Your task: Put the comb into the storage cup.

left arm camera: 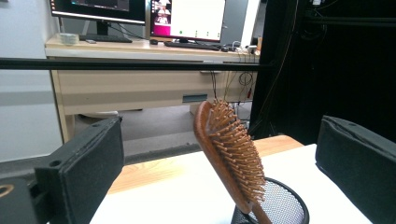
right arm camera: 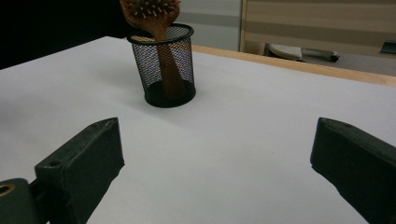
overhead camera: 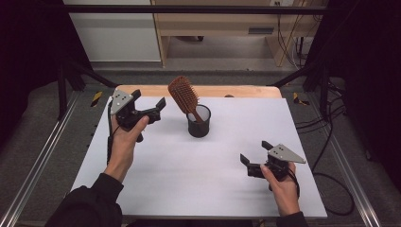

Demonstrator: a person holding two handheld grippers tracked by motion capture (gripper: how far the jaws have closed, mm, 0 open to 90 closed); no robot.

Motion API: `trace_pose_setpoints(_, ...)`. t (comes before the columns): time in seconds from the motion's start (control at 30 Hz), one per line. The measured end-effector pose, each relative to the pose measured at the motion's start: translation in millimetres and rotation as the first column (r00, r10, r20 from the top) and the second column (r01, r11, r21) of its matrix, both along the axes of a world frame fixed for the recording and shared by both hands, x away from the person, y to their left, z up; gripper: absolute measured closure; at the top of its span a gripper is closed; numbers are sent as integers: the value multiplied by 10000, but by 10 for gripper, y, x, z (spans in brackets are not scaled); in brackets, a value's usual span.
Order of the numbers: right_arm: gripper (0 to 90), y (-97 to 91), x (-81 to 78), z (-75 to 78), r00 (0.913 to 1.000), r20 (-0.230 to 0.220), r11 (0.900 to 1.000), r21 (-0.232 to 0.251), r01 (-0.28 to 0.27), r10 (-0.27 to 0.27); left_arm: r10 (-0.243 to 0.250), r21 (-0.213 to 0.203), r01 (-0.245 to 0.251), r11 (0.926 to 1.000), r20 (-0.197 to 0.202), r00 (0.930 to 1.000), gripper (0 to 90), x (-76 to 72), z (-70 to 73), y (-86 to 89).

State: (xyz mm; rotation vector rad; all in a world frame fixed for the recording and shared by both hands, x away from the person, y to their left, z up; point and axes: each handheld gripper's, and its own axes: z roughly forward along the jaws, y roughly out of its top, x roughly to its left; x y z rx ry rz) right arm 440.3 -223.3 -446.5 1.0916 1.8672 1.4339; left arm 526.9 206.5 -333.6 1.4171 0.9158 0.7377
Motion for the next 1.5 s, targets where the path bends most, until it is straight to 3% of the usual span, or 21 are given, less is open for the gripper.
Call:
trace_pose_setpoints(0.53, 30, -8, -20, 10, 10000, 70, 9995, -324, -1, 4, -17, 87, 15, 10000, 172, 9999, 16, -212, 102, 157)
trace_pose_setpoints(0.83, 34, -13, -26, 8, 9994, 319, 9991, -415, 105, -92, 118, 125, -122, 9998, 357, 9993, 16, -359, 160, 375)
trace_pose_setpoints(1.1, 36, -17, -31, 4, 9989, 451, 9989, -439, 136, -117, 268, 304, -280, 9991, 407, 9988, 16, -464, 126, 536)
trace_pose_setpoints(1.37, 42, -24, -48, 10, 9975, 650, 9996, -59, 271, -267, 331, 221, -340, 9992, 428, 9985, 16, -597, 43, 728)
trace_pose_setpoints(1.5, 37, -77, -36, 48, 9981, 493, 9988, 334, 355, -371, 308, 93, -313, 9995, 474, 9984, 13, -648, 27, 835)
